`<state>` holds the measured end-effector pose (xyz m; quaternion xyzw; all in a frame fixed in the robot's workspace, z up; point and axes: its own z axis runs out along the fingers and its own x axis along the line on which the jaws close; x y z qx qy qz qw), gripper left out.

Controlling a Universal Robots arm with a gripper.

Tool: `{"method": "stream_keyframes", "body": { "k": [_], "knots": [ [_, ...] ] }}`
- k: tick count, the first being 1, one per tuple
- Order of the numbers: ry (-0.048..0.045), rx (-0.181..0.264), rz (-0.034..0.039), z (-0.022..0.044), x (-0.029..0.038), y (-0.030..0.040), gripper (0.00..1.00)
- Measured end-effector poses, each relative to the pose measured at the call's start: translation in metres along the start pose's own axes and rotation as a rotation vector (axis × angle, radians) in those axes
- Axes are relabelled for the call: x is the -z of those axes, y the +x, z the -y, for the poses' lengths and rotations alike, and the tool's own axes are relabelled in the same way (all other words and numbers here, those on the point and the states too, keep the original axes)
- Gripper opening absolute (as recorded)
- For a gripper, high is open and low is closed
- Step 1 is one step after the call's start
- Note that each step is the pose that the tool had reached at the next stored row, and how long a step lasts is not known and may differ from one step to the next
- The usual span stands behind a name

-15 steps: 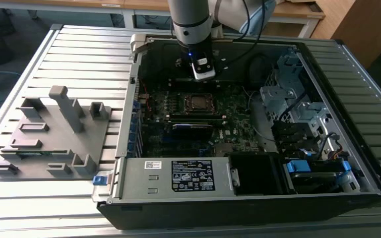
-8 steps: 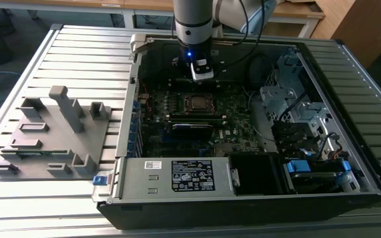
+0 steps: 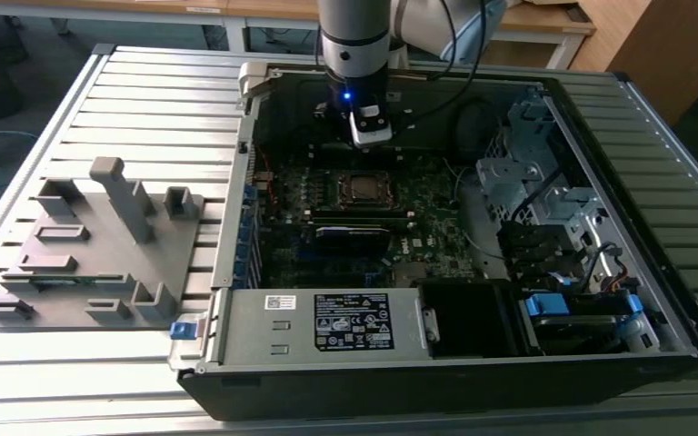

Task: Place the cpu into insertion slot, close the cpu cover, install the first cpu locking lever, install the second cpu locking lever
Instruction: 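Install the first cpu locking lever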

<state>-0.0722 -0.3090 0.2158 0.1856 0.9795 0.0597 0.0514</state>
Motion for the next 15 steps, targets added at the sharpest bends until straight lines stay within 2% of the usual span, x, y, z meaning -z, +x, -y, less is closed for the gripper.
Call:
{"method": "stream_keyframes", "body": {
  "k": [6, 15],
  "knots": [
    [0.0002, 0.000, -0.0005, 0.0007, 0.0011, -0.0021, 0.10],
    [0.0008, 0.000, -0.0003, 0.0131, 0.0024, -0.0072, 0.10]
  ]
}}
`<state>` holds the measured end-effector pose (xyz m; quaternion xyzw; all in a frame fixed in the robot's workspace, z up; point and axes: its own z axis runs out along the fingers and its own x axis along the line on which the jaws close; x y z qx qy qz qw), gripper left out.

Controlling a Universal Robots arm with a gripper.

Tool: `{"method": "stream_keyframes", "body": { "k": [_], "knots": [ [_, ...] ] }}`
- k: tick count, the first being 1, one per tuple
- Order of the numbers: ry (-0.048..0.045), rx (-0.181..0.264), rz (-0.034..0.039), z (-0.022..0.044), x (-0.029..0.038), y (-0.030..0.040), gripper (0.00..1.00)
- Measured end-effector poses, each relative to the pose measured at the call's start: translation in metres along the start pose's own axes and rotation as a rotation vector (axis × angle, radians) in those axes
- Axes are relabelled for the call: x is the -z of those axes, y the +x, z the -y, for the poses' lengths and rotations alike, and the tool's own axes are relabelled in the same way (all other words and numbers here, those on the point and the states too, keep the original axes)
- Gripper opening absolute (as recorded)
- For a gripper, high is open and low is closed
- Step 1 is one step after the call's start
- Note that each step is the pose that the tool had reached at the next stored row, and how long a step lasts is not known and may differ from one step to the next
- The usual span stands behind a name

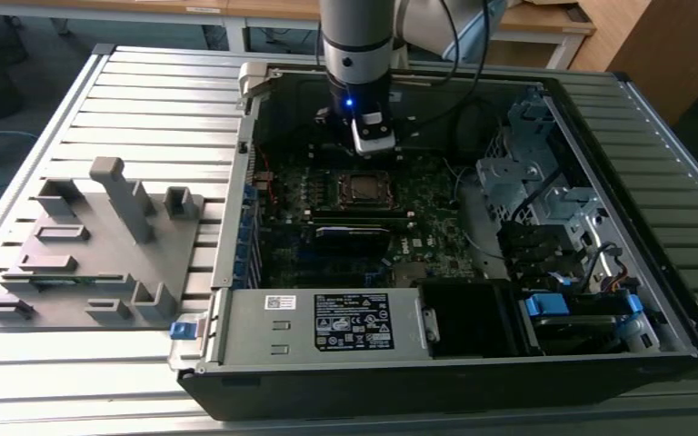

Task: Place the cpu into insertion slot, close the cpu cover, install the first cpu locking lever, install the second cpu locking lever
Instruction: 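Install the first cpu locking lever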

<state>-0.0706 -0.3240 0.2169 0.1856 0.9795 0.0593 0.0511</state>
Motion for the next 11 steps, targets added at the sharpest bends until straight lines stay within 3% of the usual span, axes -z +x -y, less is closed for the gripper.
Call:
{"method": "stream_keyframes", "body": {
  "k": [4, 11],
  "knots": [
    [0.0004, 0.000, 0.0002, 0.0038, 0.0004, -0.0016, 0.10],
    [0.0021, 0.000, -0.0039, 0.0031, 0.0064, -0.0048, 0.10]
  ]
}}
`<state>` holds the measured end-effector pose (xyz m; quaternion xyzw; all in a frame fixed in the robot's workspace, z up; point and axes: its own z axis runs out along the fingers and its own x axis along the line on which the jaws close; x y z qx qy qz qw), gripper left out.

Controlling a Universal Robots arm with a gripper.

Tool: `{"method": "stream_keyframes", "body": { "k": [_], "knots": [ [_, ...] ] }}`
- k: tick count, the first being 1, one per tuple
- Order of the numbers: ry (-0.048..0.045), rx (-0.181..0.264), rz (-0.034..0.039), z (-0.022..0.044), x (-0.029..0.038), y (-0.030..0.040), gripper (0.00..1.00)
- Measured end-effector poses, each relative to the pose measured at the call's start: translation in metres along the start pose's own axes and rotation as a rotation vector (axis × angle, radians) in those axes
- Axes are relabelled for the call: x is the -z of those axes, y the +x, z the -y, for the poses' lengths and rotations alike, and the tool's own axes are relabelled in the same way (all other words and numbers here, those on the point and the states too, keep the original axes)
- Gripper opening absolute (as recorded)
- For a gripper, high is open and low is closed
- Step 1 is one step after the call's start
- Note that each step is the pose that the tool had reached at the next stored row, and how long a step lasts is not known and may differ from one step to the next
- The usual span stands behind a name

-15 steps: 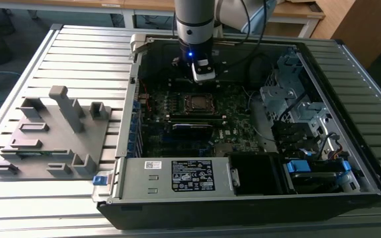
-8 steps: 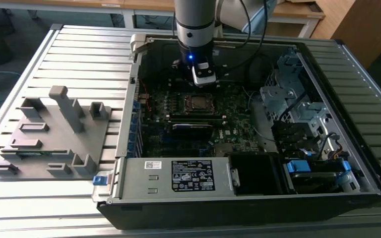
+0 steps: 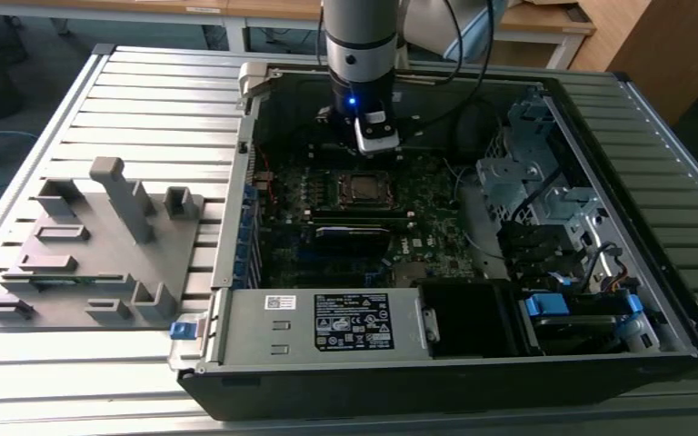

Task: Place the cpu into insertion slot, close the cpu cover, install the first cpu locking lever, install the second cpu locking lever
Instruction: 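Install the first cpu locking lever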

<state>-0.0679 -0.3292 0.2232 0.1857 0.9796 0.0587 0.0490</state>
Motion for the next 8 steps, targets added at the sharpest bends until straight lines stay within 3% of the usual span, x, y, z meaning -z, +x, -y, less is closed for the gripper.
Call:
{"method": "stream_keyframes", "body": {
  "k": [6, 8],
  "knots": [
    [0.0005, 0.000, -0.0001, 0.0000, 0.0000, -0.0003, 0.10],
    [0.0045, 0.005, 0.0007, -0.0001, -0.0001, -0.0004, 0.10]
  ]
}}
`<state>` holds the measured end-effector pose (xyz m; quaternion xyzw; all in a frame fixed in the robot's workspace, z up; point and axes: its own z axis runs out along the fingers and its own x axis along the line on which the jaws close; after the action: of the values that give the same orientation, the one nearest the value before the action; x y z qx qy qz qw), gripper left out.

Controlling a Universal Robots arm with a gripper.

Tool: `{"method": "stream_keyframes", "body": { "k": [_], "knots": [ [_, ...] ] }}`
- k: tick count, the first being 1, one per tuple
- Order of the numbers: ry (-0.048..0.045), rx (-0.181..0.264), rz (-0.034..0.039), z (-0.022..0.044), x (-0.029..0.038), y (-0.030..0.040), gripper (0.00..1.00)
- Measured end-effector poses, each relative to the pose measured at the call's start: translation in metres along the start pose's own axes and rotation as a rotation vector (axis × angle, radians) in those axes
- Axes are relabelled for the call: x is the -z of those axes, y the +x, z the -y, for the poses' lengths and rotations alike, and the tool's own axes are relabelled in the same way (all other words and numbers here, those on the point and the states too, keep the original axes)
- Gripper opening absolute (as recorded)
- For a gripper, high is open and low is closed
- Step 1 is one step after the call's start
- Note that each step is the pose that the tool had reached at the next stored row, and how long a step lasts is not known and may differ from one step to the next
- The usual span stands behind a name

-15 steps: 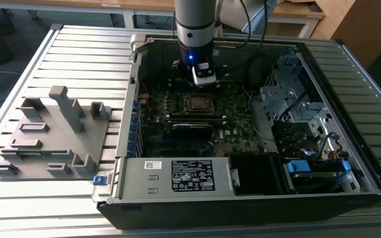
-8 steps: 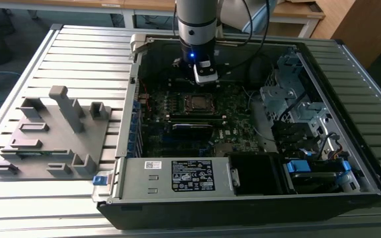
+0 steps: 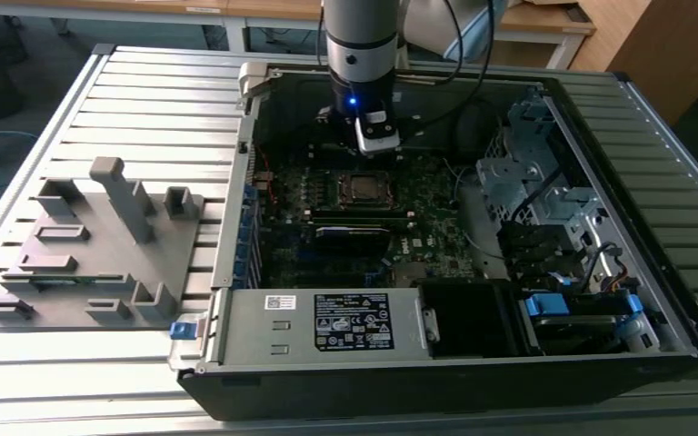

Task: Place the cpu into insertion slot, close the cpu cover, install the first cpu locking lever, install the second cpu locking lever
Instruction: 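Install the first cpu locking lever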

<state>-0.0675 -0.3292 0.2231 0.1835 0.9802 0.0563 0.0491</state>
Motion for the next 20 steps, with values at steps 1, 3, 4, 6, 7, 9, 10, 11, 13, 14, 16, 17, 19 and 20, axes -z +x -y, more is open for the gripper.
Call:
{"method": "stream_keyframes", "body": {
  "k": [1, 3, 4, 6, 7, 9, 10, 11, 13, 14, 16, 17, 19, 20],
  "knots": [
    [0.0038, 0.005, 0.0006, 0.0000, -0.0001, -0.0001, 0.10],
    [0.0125, 0.018, 0.0020, 0.0001, -0.0003, -0.0002, 0.10],
    [0.0173, 0.025, 0.0028, 0.0001, -0.0005, -0.0003, 0.10],
    [0.0276, 0.038, 0.0048, 0.0002, -0.0006, -0.0003, 0.10],
    [0.0350, 0.044, 0.0068, 0.0002, -0.0007, -0.0003, 0.10],
    [0.0408, 0.048, 0.0086, 0.0002, -0.0008, -0.0003, 0.10],
    [0.0409, 0.048, 0.0087, 0.0002, -0.0008, -0.0003, 0.10],
    [0.0409, 0.048, 0.0087, 0.0003, -0.0008, -0.0003, 0.10],
    [0.0409, 0.048, 0.0088, 0.0002, -0.0009, -0.0005, 0.10],
    [0.0408, 0.049, 0.0088, -0.0001, -0.0012, -0.0012, 0.10],
    [0.0411, 0.054, 0.0077, -0.0011, -0.0022, -0.0039, 0.10],
    [0.0409, 0.059, 0.0070, -0.0015, -0.0028, -0.0051, 0.10],
    [0.0404, 0.073, 0.0055, -0.0021, -0.0043, -0.0070, 0.10],
    [0.0403, 0.079, 0.0048, -0.0024, -0.0050, -0.0080, 0.10]
  ]
}}
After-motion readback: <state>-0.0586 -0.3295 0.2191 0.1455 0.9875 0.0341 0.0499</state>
